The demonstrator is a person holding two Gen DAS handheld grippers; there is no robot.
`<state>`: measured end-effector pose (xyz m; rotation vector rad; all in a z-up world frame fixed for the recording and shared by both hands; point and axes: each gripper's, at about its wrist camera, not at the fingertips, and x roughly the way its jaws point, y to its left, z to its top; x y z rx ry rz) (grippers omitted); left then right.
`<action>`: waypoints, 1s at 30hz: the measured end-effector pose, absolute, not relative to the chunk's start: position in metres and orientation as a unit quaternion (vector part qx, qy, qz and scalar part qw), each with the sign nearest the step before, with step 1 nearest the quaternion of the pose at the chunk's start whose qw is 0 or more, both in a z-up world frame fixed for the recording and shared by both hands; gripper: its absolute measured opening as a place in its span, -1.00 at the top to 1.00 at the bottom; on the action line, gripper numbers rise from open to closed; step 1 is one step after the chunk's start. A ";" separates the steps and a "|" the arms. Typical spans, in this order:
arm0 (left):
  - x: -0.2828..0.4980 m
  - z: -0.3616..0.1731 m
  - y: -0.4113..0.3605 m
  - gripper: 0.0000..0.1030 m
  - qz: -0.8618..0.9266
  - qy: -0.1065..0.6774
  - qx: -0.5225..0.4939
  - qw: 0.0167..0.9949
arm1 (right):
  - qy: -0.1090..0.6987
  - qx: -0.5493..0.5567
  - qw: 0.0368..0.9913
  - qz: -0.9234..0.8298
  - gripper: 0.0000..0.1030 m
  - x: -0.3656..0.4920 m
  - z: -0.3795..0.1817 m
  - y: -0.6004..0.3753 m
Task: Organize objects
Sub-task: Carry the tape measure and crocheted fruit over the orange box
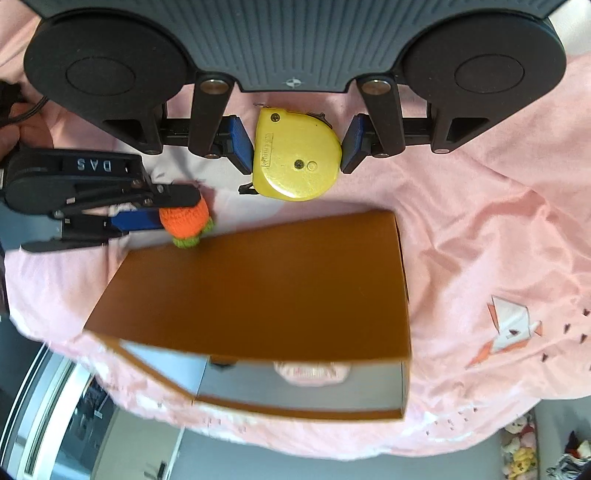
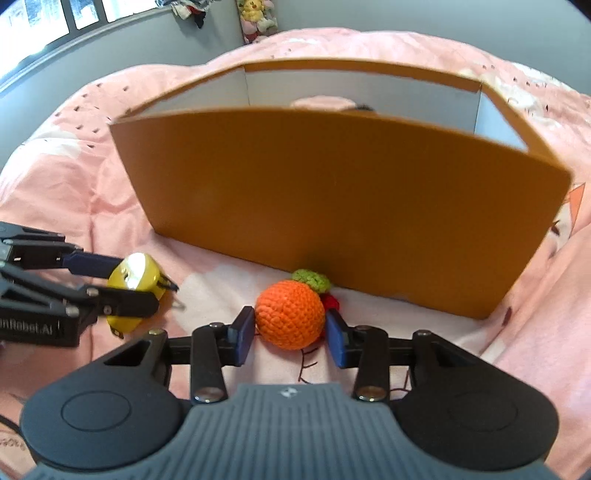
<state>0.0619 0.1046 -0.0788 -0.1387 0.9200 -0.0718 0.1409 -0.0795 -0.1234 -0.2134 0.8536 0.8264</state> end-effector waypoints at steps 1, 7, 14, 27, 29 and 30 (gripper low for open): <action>0.060 -0.073 0.105 -0.13 -0.039 0.436 -0.073 0.896 | 0.397 -0.098 0.825 0.390 0.17 0.139 -0.119 -0.082; 0.051 -0.030 0.094 -0.13 -0.065 0.388 -0.077 0.916 | 0.338 -0.086 0.840 0.416 0.17 0.121 -0.073 -0.101; 0.072 0.025 0.084 -0.13 -0.083 0.361 -0.083 0.925 | 0.259 -0.081 0.858 0.436 0.17 0.122 -0.010 -0.112; 0.187 0.020 0.101 -0.13 -0.078 0.467 -0.095 0.876 | 0.307 -0.018 0.862 0.403 0.17 0.210 0.019 -0.085; 0.203 0.005 0.102 -0.13 -0.072 0.493 -0.099 0.861 | 0.318 -0.003 0.861 0.398 0.17 0.219 0.010 -0.084; 0.211 -0.003 0.101 -0.13 -0.069 0.507 -0.096 0.854 | 0.324 0.001 0.859 0.396 0.17 0.224 0.006 -0.083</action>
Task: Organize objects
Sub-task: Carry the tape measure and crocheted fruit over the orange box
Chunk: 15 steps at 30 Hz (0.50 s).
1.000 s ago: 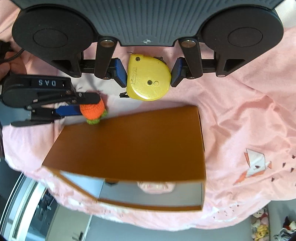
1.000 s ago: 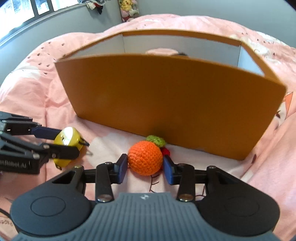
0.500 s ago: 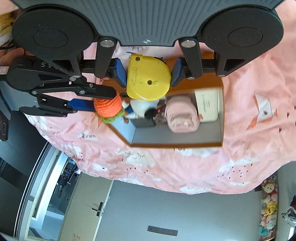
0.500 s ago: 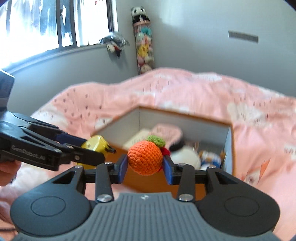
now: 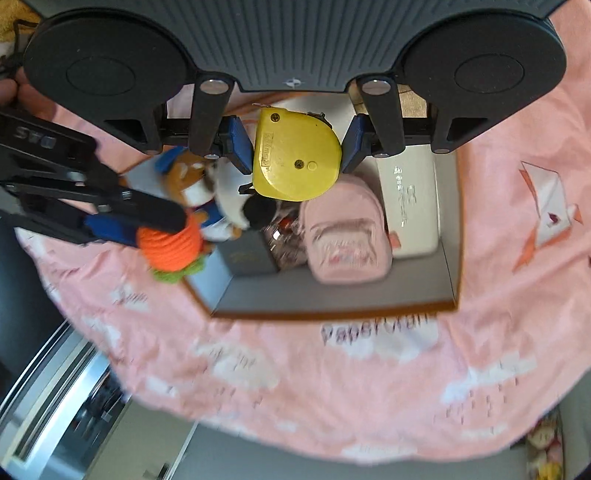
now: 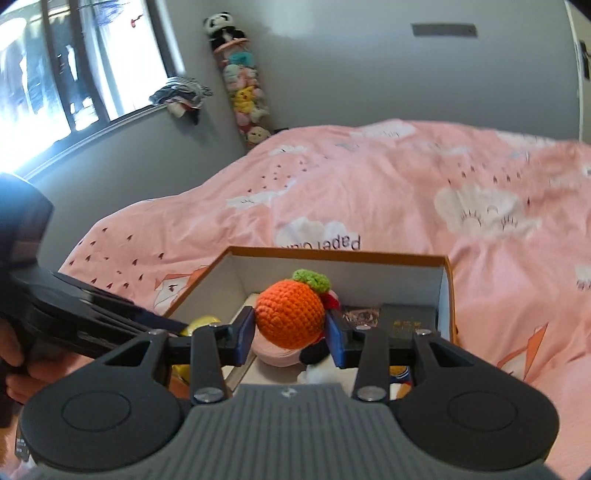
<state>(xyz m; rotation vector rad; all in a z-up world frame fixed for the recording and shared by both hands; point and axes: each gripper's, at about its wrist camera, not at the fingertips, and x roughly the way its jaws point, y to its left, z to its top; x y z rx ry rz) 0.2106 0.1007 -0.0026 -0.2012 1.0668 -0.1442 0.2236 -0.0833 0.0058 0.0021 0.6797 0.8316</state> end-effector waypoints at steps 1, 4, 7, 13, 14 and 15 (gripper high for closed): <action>0.217 -0.009 0.100 -0.13 -0.065 0.519 -0.093 0.847 | 0.328 0.002 0.858 0.395 0.17 0.226 0.002 -0.081; 0.230 -0.026 0.094 -0.13 -0.063 0.547 -0.079 0.831 | 0.336 0.002 0.855 0.395 0.17 0.236 -0.009 -0.078; 0.239 -0.040 0.091 -0.13 -0.065 0.570 -0.078 0.816 | 0.336 0.002 0.857 0.391 0.17 0.243 -0.016 -0.077; 0.254 -0.058 0.090 -0.13 -0.055 0.601 -0.093 0.792 | 0.334 0.001 0.858 0.390 0.17 0.253 -0.024 -0.077; 0.256 -0.061 0.089 -0.13 -0.057 0.607 -0.095 0.787 | 0.333 -0.001 0.860 0.388 0.17 0.253 -0.025 -0.077; 0.257 -0.063 0.089 -0.13 -0.058 0.612 -0.096 0.783 | 0.331 -0.003 0.862 0.384 0.17 0.254 -0.026 -0.078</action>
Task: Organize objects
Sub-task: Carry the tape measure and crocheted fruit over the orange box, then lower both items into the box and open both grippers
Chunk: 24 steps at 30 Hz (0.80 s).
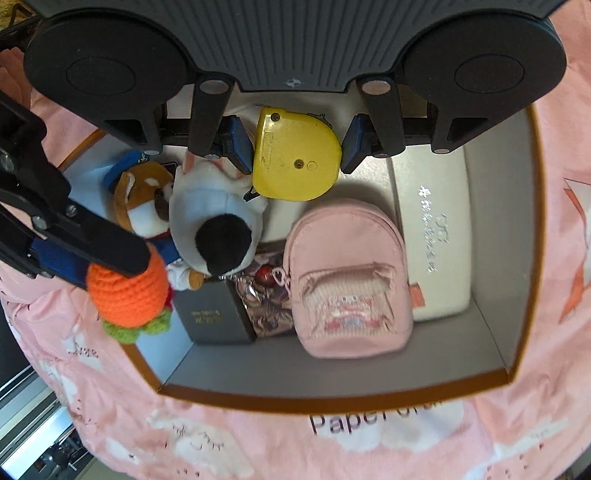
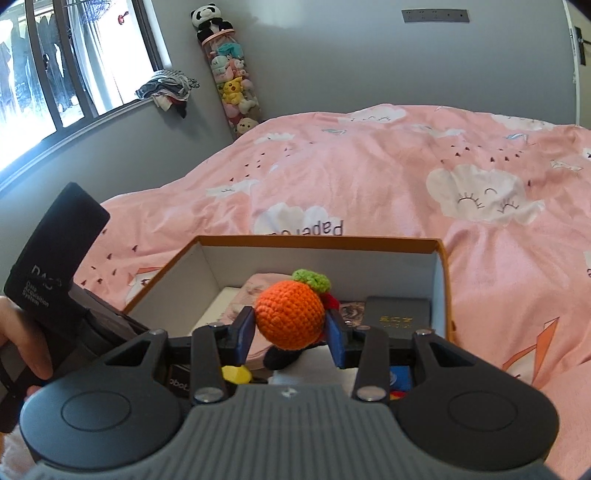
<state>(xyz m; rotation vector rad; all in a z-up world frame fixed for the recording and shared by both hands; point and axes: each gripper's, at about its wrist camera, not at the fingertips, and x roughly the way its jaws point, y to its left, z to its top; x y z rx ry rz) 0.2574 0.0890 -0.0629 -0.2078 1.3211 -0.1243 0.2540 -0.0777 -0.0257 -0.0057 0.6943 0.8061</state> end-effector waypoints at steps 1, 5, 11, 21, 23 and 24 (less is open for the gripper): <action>0.259 -0.065 0.089 -0.13 -0.057 0.617 -0.098 0.778 | 0.330 -0.003 0.863 0.382 0.17 0.254 -0.026 -0.079; 0.264 -0.073 0.091 -0.13 -0.046 0.631 -0.111 0.766 | 0.332 0.005 0.864 0.379 0.17 0.258 -0.029 -0.083; 0.264 -0.076 0.096 -0.21 -0.054 0.630 -0.143 0.761 | 0.331 -0.001 0.868 0.370 0.17 0.259 -0.032 -0.085; 0.257 -0.072 0.112 -0.19 -0.068 0.618 -0.190 0.760 | 0.333 -0.001 0.866 0.373 0.16 0.255 -0.034 -0.084; 0.249 -0.060 0.114 -0.18 -0.070 0.597 -0.180 0.779 | 0.332 0.000 0.866 0.374 0.16 0.253 -0.033 -0.084; 0.244 -0.052 0.116 -0.18 -0.067 0.584 -0.178 0.789 | 0.332 0.001 0.865 0.377 0.16 0.252 -0.032 -0.083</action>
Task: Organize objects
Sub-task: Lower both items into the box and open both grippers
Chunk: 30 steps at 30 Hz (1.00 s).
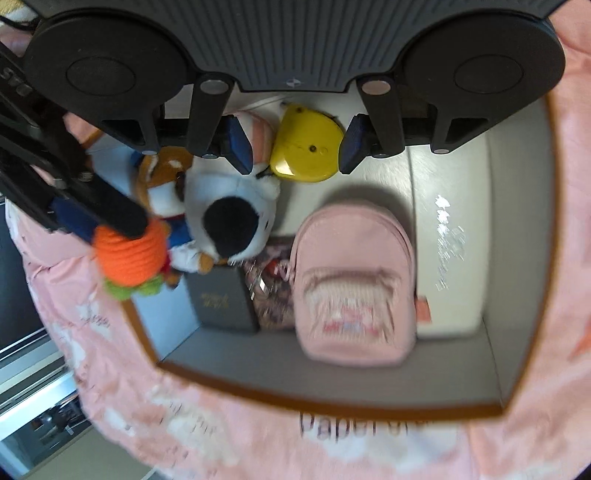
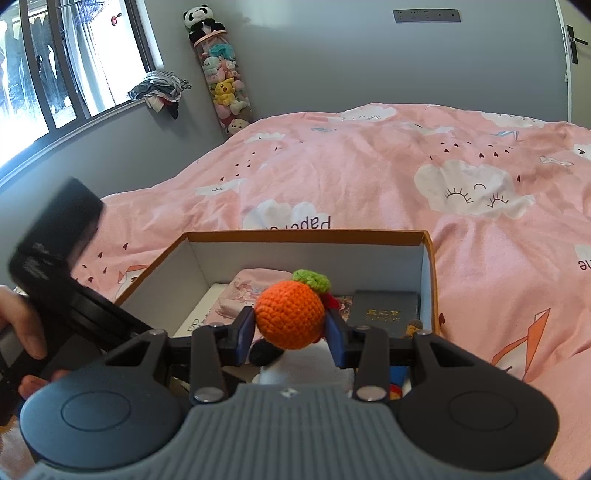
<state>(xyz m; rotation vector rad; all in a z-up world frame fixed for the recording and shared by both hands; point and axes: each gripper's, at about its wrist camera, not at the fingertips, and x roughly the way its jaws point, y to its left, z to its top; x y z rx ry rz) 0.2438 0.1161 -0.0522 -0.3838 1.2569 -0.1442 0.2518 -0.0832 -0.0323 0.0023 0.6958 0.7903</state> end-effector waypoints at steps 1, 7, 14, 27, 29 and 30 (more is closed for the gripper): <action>0.240 -0.046 0.118 -0.18 -0.064 0.569 -0.176 0.800 | 0.333 0.002 0.863 0.381 0.16 0.251 -0.032 -0.082; 0.222 -0.006 0.123 -0.18 -0.011 0.469 -0.154 0.870 | 0.350 0.016 0.835 0.425 0.16 0.240 -0.030 -0.069; 0.198 0.004 0.135 -0.18 0.020 0.406 -0.171 0.898 | 0.418 0.034 0.782 0.461 0.16 0.239 -0.048 -0.033; 0.182 -0.011 0.155 -0.18 0.055 0.380 -0.209 0.899 | 0.455 0.047 0.781 0.426 0.12 0.243 -0.075 0.003; 0.181 -0.011 0.155 -0.18 0.055 0.379 -0.211 0.899 | 0.453 0.047 0.783 0.424 0.11 0.243 -0.077 0.004; 0.181 -0.012 0.156 -0.18 0.056 0.380 -0.212 0.898 | 0.452 0.048 0.783 0.425 0.08 0.243 -0.077 0.004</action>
